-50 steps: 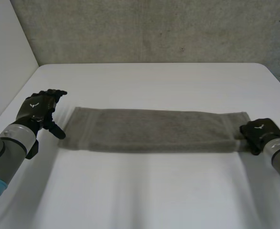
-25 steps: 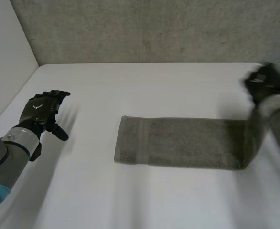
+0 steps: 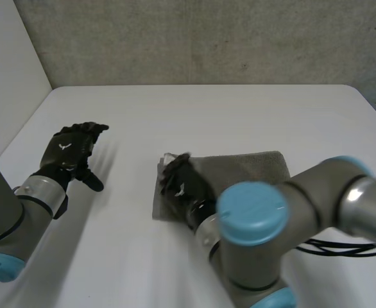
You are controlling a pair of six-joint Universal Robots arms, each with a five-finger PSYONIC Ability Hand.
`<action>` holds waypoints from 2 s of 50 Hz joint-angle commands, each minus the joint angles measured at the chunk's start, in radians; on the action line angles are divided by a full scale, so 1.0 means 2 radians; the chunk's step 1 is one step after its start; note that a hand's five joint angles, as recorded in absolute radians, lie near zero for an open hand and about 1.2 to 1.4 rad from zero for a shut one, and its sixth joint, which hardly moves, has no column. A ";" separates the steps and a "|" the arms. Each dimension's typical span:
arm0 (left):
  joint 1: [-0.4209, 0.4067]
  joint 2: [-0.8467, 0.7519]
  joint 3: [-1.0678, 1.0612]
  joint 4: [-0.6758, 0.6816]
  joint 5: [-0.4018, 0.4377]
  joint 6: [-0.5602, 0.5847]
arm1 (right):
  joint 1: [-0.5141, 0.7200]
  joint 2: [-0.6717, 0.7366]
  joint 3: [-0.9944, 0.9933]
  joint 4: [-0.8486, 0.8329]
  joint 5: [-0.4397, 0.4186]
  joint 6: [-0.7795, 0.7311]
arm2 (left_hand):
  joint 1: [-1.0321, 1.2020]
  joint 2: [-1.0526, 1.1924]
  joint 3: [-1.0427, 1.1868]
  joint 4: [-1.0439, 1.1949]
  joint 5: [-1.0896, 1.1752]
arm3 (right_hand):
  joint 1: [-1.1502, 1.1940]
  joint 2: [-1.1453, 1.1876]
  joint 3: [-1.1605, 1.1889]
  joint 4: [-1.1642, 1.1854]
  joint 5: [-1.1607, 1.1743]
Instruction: Fold the towel.
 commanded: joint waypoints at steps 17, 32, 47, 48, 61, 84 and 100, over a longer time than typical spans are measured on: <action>-0.160 -0.057 0.115 -0.005 -0.010 -0.004 | -0.291 -0.168 0.258 -0.020 -0.163 0.221 | 0.003 0.003 0.003 0.004 -0.014 | -0.029 -0.037 -0.035 -0.044 -0.030; -0.180 -0.059 0.125 -0.012 -0.043 -0.004 | -0.311 -0.140 0.216 -0.061 -0.123 0.137 | 0.003 0.003 0.003 0.004 -0.014 | 0.582 0.574 0.575 0.567 0.580; -0.132 0.036 0.132 -0.020 -0.047 -0.021 | -0.040 -0.041 0.057 -0.055 -0.103 -0.079 | 0.003 0.003 0.003 0.004 -0.014 | 0.582 0.574 0.575 0.567 0.580; -0.126 0.043 0.133 -0.020 -0.047 -0.032 | -0.018 -0.020 0.045 -0.053 -0.104 -0.094 | 0.003 0.003 0.003 0.004 -0.014 | 0.582 0.574 0.575 0.567 0.580; -0.102 0.064 0.143 -0.023 -0.045 -0.094 | 0.010 -0.026 0.034 -0.021 -0.101 -0.056 | 0.003 0.003 0.003 0.004 -0.014 | 0.084 0.076 0.078 0.069 0.083; -0.170 -0.068 0.235 -0.134 -0.067 -0.116 | -0.200 -0.111 0.055 0.018 -0.111 0.401 | 0.004 0.005 0.005 0.006 -0.012 | -0.029 -0.037 -0.035 -0.044 -0.030; -0.198 -0.190 0.234 -0.134 -0.079 -0.109 | -0.202 0.009 0.020 0.064 -0.169 0.444 | 0.003 0.004 0.004 0.005 -0.013 | -0.029 -0.037 -0.035 -0.044 -0.030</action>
